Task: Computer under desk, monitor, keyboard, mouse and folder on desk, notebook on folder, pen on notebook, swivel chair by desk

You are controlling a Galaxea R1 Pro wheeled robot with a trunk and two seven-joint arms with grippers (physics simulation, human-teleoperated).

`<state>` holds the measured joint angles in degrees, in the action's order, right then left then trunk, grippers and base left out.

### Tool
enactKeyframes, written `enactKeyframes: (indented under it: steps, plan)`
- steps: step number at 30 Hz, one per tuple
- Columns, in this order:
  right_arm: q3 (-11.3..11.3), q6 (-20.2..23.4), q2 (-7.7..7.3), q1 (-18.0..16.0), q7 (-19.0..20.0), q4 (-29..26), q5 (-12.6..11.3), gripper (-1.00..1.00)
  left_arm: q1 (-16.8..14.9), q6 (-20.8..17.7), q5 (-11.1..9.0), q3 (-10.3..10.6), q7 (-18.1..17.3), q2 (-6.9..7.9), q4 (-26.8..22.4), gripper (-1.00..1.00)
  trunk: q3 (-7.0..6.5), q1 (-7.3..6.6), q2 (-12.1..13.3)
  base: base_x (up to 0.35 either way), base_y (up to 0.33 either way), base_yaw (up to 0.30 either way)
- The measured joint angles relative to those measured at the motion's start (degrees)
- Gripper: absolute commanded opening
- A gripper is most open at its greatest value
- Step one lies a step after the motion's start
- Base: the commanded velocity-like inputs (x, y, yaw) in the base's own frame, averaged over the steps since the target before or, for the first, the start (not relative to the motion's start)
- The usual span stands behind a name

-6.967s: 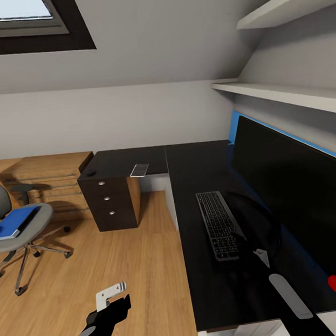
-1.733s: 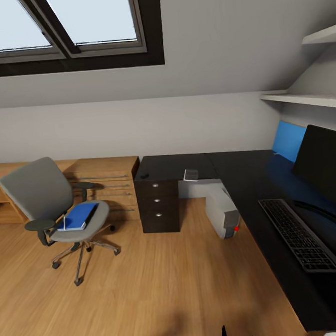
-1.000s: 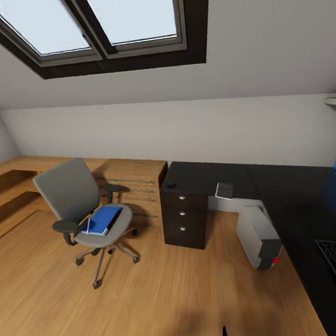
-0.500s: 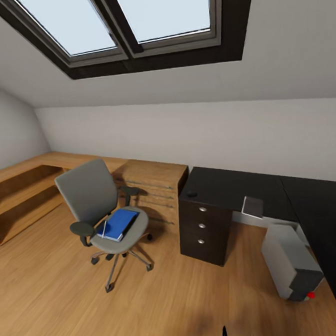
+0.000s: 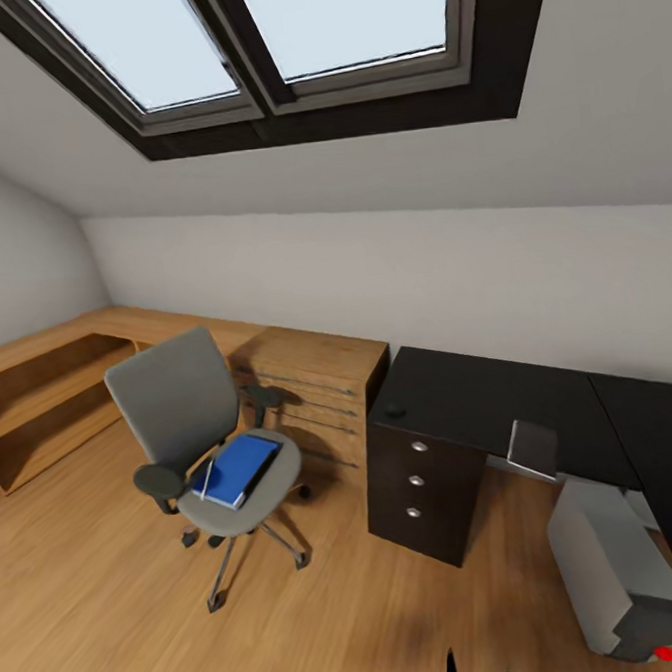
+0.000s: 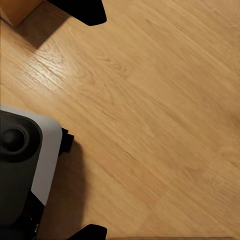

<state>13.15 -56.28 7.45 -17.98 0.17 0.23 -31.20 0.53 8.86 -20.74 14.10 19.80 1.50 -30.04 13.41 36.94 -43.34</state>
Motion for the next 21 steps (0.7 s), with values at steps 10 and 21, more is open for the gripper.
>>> enactKeyframes:
  steps: [10, 21]
  plan:
    - [0.31, -0.03, 0.00, -0.14, 0.23, -1.38, 0.43, 1.00, 0.00, 0.55, 0.02, -0.06, 0.25, 0.28, -1.57, 1.00, -0.91, -1.11, 2.02, 0.322, -0.104, 0.000]
    - [0.23, 18.17, -0.89, -8.27, -3.52, -16.72, 6.05, 1.00, -0.02, -11.61, -0.15, 0.16, 0.30, 0.28, -26.33, 1.00, -0.93, -1.10, 2.03, 0.322, -0.127, 0.000]
